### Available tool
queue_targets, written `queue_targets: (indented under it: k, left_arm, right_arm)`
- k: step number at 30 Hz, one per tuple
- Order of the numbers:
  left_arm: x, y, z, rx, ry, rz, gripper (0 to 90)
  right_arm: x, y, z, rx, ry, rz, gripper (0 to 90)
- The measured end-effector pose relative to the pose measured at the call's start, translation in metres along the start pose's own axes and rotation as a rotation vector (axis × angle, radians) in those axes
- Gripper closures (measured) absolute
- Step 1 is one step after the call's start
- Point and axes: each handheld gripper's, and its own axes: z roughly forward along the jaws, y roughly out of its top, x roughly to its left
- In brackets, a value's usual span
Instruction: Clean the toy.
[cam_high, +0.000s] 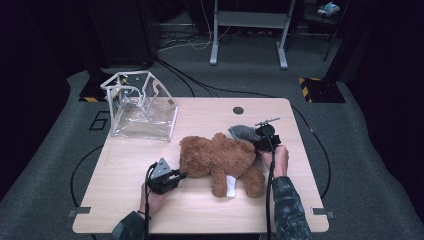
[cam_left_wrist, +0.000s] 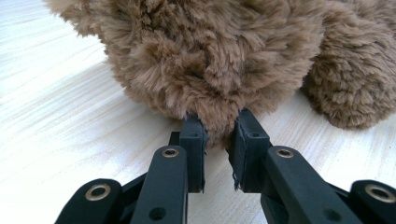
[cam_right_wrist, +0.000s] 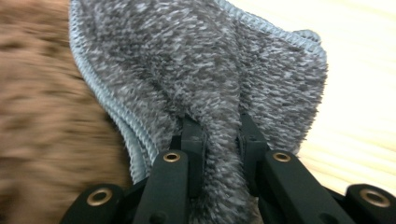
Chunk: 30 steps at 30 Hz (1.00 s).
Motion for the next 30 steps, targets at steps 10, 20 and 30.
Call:
queue_targets:
  k: [10, 20, 30]
  left_arm:
    - [-0.002, 0.000, 0.001, -0.002, 0.006, -0.010, 76.3]
    - [-0.001, 0.000, 0.001, 0.003, 0.008, 0.003, 76.4]
    - [-0.002, 0.000, 0.001, 0.002, 0.006, -0.005, 76.4]
  right_arm:
    - [-0.019, -0.002, -0.029, -0.041, -0.056, 0.027, 77.5]
    - [0.009, 0.001, -0.012, 0.001, 0.068, -0.056, 77.5]
    - [-0.003, -0.006, -0.002, 0.012, -0.036, -0.008, 77.7]
